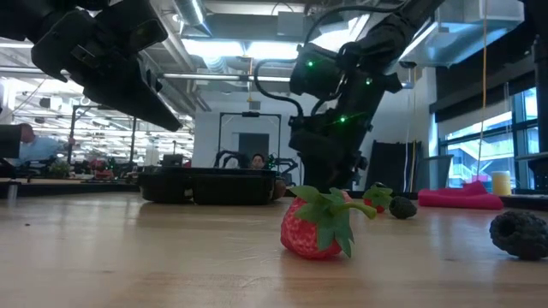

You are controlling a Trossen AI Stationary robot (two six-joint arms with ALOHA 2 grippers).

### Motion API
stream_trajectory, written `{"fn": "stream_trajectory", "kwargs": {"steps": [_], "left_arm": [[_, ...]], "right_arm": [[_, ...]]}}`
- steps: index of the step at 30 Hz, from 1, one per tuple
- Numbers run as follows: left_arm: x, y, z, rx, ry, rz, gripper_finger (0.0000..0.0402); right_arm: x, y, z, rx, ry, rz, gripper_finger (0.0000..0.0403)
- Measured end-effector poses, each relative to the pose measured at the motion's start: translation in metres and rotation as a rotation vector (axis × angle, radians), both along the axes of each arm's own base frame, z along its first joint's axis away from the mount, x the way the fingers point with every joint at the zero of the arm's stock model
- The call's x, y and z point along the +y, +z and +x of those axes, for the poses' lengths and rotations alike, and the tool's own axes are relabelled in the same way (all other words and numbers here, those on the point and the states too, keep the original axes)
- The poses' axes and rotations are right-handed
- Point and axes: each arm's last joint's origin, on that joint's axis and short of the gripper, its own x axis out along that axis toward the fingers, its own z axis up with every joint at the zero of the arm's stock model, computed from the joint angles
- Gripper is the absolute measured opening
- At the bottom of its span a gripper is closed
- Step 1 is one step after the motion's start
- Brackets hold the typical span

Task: Pick and placing Produce into tupperware
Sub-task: Put the black cherry into the black bin

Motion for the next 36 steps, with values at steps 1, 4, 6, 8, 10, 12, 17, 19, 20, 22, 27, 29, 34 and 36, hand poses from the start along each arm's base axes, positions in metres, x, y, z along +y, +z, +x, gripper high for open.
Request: {"fn": "stream_trajectory", "kwargs": {"steps": [1,4,6,8,10,12,17,19,20,22,27,29,34,36], "left_arm": [[0.000,0.000,0.000,0.000,0.000,0.000,0.0011],[0.000,0.000,0.000,0.000,0.001,0.000,0.0020],[0.000,0.000,0.000,0.000,0.001,0.000,0.0025],[0.000,0.000,0.000,-0.001,0.001,-0.001,0.0030],[0.000,0.000,0.000,-0.001,0.001,-0.001,0.0034],[0.000,0.000,0.000,-0.001,0.001,-0.001,0.0039],[0.000,0.000,0.000,-0.001,0.001,-0.002,0.0050],[0.000,0.000,0.000,-0.001,0.002,-0.001,0.0054],[0.000,0.000,0.000,-0.001,0.001,-0.002,0.0056],[0.000,0.000,0.000,-0.001,0.001,-0.001,0.0060],[0.000,0.000,0.000,-0.005,0.010,-0.016,0.0069],[0.000,0.000,0.000,-0.008,0.021,-0.033,0.0073],[0.000,0.000,0.000,-0.010,0.026,-0.041,0.0082],[0.000,0.000,0.000,-0.011,0.026,-0.040,0.0086]], "right_arm": [[0.000,-0.001,0.000,0.001,-0.001,-0.003,0.0281],[0.000,-0.003,0.001,0.006,-0.002,-0.004,0.0270],[0.000,-0.003,0.001,0.007,-0.002,-0.004,0.0255],[0.000,-0.004,0.001,0.005,-0.003,-0.003,0.0233],[0.000,-0.004,0.001,0.005,-0.001,-0.003,0.0207],[0.000,-0.004,0.001,0.006,-0.002,-0.007,0.0177],[-0.001,-0.005,0.001,0.016,0.014,-0.042,0.0102],[-0.001,-0.005,0.001,0.016,0.015,-0.043,0.0075],[-0.001,-0.005,0.001,0.017,0.015,-0.045,0.0061],[-0.001,-0.005,0.001,0.021,0.027,-0.053,0.0036],[-0.001,-0.004,0.001,0.031,0.051,-0.067,0.0008],[-0.001,0.000,0.001,0.046,0.056,-0.066,0.0006],[0.004,0.024,0.000,0.143,0.048,-0.135,0.0004],[0.009,0.037,-0.001,0.172,0.049,-0.179,0.0003]]}}
